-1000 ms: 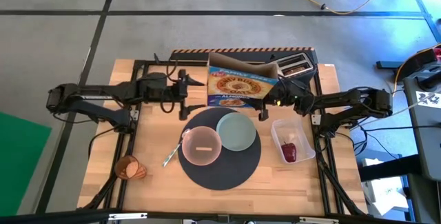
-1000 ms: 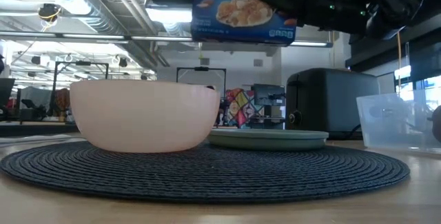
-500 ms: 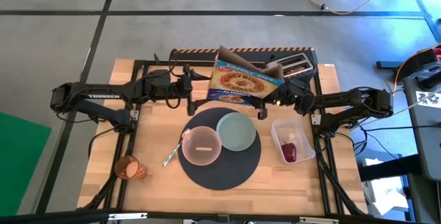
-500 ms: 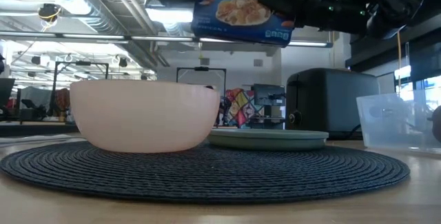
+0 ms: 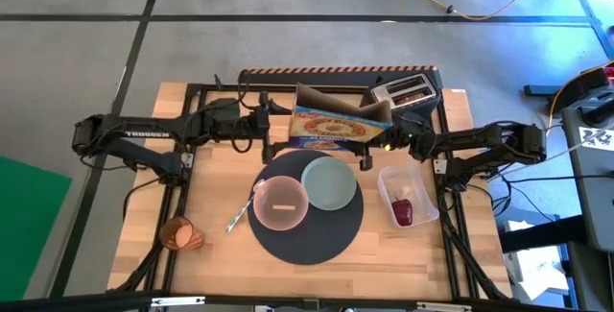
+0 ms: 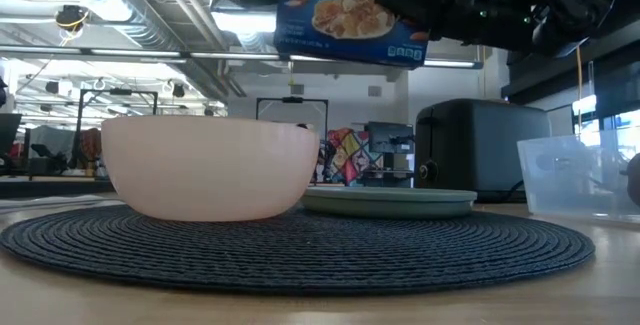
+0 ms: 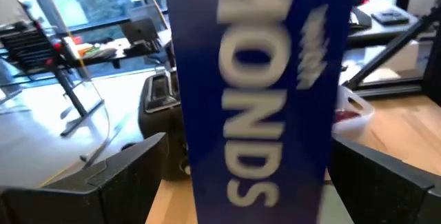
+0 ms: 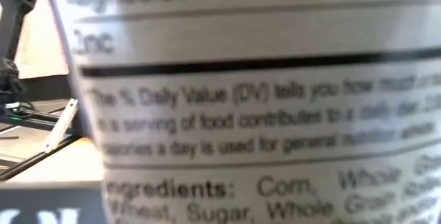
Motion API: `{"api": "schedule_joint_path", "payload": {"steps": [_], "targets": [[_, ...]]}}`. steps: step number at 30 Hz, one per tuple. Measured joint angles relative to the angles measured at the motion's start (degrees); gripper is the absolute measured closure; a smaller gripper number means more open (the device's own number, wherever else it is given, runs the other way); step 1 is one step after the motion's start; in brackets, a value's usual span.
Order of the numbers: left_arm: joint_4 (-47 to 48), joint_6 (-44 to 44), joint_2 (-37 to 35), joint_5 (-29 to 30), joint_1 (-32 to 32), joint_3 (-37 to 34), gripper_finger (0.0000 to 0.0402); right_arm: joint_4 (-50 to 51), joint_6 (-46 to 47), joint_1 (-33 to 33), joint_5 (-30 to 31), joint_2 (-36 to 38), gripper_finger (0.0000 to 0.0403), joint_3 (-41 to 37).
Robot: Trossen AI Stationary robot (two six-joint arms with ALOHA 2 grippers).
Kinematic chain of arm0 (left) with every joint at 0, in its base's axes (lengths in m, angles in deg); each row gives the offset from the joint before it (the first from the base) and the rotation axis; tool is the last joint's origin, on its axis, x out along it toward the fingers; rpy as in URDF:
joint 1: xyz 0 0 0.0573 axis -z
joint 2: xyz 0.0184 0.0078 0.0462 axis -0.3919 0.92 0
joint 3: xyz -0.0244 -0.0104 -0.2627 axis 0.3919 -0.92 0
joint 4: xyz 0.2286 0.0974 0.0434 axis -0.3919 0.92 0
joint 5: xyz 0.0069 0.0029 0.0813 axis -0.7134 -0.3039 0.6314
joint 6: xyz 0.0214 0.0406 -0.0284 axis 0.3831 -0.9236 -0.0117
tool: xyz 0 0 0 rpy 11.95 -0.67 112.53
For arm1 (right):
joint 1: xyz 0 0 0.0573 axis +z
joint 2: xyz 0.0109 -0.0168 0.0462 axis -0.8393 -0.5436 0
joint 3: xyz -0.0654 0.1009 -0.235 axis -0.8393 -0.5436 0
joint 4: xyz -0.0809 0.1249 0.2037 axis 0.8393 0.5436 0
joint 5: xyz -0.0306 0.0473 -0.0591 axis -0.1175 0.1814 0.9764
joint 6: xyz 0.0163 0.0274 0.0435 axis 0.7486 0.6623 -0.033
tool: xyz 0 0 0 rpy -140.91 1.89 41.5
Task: Arrange a breakfast setting
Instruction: Pour the cereal from the cereal box into the pink bowl
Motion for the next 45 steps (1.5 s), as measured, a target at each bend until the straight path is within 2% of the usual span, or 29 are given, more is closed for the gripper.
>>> {"api": "schedule_joint_path", "payload": {"steps": [4, 9, 21, 25, 30, 33, 37, 45], "targets": [[-0.14, -0.04, 2.91, -3.44, -0.88, 0.00, 0.0026, 0.02, 0.13, 0.00, -0.42, 0.02, 0.0249, 0.00], [-1.00, -0.06, 4.10, -3.71, -0.94, 0.00, 0.0045, 0.02, 1.30, 0.00, -1.28, 0.02, 0.0249, 0.00], [-2.43, -3.83, 3.45, -2.77, -0.87, 0.00, 0.0195, -0.26, 1.62, -0.13, -0.71, 0.11, 0.0246, 0.02], [-2.14, -4.15, 3.45, -2.84, -0.87, 0.00, 0.0217, -0.41, 1.90, -0.15, -0.11, 0.11, 0.0221, 0.02], [-0.32, -4.34, 2.52, -1.89, -0.87, 0.00, 0.0223, -0.29, 3.01, -0.09, 0.83, 1.13, 0.0164, 0.03], [5.16, -5.05, 0.02, 0.23, -0.87, -0.11, 0.0223, 0.66, 5.10, -0.11, 2.55, 2.92, 0.0123, 0.04], [13.38, -7.14, -5.92, 4.57, 0.00, -0.09, 0.0223, 6.85, 7.32, -0.09, 5.77, 7.51, 0.0085, 0.09], [31.76, -8.94, -22.51, 14.72, 5.10, 0.02, 0.0223, 23.42, 7.08, -0.09, 11.52, 18.20, 0.0075, 0.06]]}}
